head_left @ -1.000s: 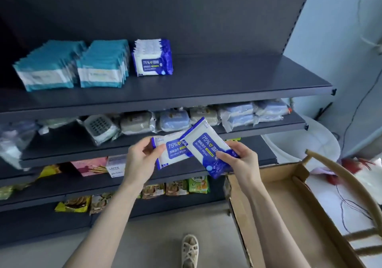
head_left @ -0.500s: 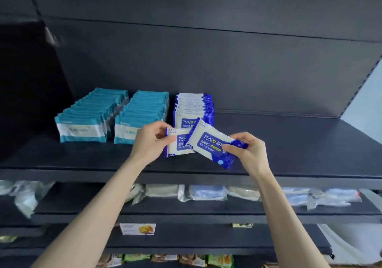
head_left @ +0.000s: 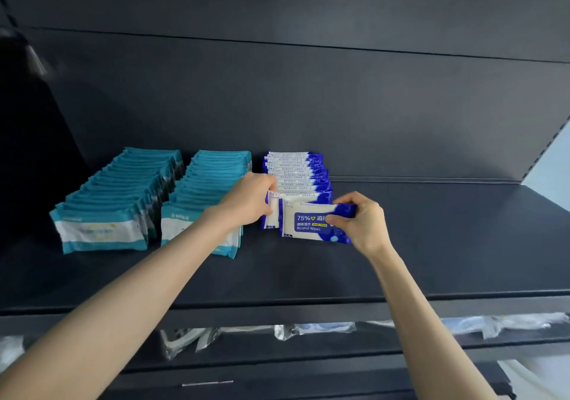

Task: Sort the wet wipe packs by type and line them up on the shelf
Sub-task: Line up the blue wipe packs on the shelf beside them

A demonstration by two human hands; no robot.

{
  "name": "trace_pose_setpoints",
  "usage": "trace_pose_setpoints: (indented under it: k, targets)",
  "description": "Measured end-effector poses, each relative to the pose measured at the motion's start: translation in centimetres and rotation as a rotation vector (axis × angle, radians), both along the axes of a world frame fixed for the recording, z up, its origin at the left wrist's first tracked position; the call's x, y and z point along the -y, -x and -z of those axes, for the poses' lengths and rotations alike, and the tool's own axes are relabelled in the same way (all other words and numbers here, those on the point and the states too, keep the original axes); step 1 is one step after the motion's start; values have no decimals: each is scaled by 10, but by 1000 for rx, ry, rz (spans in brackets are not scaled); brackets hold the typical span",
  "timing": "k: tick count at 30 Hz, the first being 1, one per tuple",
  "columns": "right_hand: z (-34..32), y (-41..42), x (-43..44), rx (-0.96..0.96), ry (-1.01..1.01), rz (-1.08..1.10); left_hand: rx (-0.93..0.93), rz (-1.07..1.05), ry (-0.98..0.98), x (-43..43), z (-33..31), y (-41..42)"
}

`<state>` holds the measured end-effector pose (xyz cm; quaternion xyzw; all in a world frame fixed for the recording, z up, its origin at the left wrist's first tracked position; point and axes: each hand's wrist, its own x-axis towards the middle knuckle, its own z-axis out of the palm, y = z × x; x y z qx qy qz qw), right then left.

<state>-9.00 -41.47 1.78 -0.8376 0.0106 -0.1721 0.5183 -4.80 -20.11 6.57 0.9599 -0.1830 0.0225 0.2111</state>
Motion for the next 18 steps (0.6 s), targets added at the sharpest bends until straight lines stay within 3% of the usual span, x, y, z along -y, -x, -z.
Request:
trace_pose_setpoints:
  k: [9, 13, 18]
  targets:
    - [9, -19, -27, 46, 156, 93, 0, 49, 5, -4, 7, -13]
    - [15, -19, -28, 90, 268, 151, 96, 43, -43, -4, 9, -10]
    - [25, -21, -23, 43, 478, 6, 281, 66, -160, -4, 16, -10]
